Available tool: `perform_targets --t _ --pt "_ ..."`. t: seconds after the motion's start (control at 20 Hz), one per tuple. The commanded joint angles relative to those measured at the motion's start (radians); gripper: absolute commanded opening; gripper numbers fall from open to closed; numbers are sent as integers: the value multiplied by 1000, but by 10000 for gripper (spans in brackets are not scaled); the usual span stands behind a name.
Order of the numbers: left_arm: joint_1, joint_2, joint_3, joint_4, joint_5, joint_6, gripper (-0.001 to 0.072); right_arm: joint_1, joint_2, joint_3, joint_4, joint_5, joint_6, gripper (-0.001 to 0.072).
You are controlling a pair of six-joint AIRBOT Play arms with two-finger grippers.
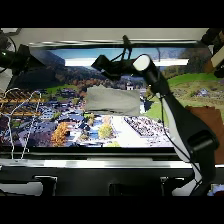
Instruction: Fold the clothes and pants, and hang the long-sleeved shirts on hangers.
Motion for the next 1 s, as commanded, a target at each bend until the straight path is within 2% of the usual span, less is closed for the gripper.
perform_targets --t 0.0,0.2,0.3,0.65,0.95 --pt "-8 0 0 0 0 0 15 -127 90 1 -74 187 -26 627" --pt "-8 0 0 0 0 1 15 -395 81 -5 -121 531 -160 660" --pt "-8 0 0 0 0 2 15 -488 41 -11 -119 606 -226 660" --pt "-8 0 0 0 0 28 15 -583 -224 -13 16 674 -356 660" --pt "-8 -1 0 0 8 28 16 -581 -356 -22 101 678 -380 656"
